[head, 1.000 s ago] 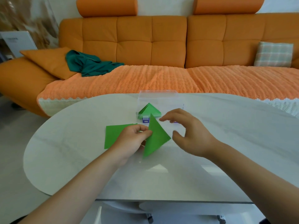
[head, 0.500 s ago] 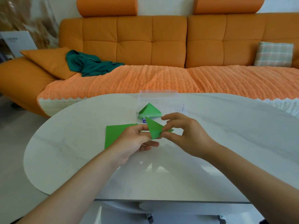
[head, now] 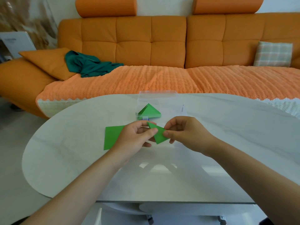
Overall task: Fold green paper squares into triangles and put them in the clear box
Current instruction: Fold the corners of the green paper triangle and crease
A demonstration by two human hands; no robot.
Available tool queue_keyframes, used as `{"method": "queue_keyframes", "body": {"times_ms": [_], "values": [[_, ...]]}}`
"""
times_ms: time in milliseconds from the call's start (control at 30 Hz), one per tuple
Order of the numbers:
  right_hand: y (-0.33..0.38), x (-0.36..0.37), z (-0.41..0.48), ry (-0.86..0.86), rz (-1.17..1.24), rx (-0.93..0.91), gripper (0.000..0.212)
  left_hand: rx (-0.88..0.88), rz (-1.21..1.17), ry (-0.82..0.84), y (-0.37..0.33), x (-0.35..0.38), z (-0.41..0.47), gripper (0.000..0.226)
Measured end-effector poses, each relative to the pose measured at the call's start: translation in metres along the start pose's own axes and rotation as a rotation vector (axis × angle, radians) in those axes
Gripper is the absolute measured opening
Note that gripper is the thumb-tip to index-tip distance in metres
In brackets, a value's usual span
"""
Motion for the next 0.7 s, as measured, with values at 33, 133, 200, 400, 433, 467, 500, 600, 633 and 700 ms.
{"method": "queue_keyframes", "body": {"times_ms": [33, 133, 200, 400, 433, 467, 500, 600, 633, 700], "values": [[0.0004, 0.0004, 0.0000, -0.002, -0.002, -0.001, 0.013, 0.008, 0.010, -0.013, 0.0008, 0.0002, 0.0001, 0.011], [-0.0015, 0.0010, 0.0017, -0.012, -0.023, 0.011, 0.012, 0.011, 0.034, -0.012, 0.0019, 0.0011, -0.0007, 0.009], [-0.0034, 0.0001, 0.0034, -0.020, -0.013, 0.027, 0.004, 0.017, 0.038, 0.008, 0.0013, 0.0022, -0.0011, 0.010], [-0.0046, -0.0036, 0.0048, -0.006, -0.049, 0.077, 0.007, 0.034, 0.079, 0.041, 0.0008, 0.0037, -0.0018, 0.012], [-0.0046, -0.0040, 0.0049, 0.006, -0.057, 0.082, 0.007, 0.048, 0.092, 0.044, 0.0001, 0.0036, -0.0019, 0.014], [-0.0046, -0.0044, 0.0051, 0.018, -0.066, 0.085, 0.007, 0.067, 0.106, 0.049, -0.0010, 0.0034, -0.0020, 0.018], [-0.0050, -0.0050, 0.0054, 0.028, -0.073, 0.087, 0.006, 0.088, 0.120, 0.055, -0.0017, 0.0031, -0.0019, 0.022], [-0.0059, -0.0076, 0.0058, 0.041, -0.093, 0.094, 0.008, 0.140, 0.155, 0.051, -0.0033, 0.0012, -0.0019, 0.018], [-0.0064, -0.0079, 0.0061, 0.044, -0.105, 0.098, 0.009, 0.145, 0.166, 0.043, -0.0028, 0.0003, -0.0018, 0.016], [-0.0077, -0.0075, 0.0064, 0.058, -0.137, 0.113, 0.010, 0.140, 0.189, 0.034, -0.0012, -0.0007, -0.0018, 0.015]]}}
Point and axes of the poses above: each hand's wrist, its own z-axis towards the middle knuckle, its own x-axis out of the palm, y = z × x, the point moved 4 cm from there along z, towards the middle knuckle, and after that the axes turned 10 degrees about x, right-handed, at the moved point
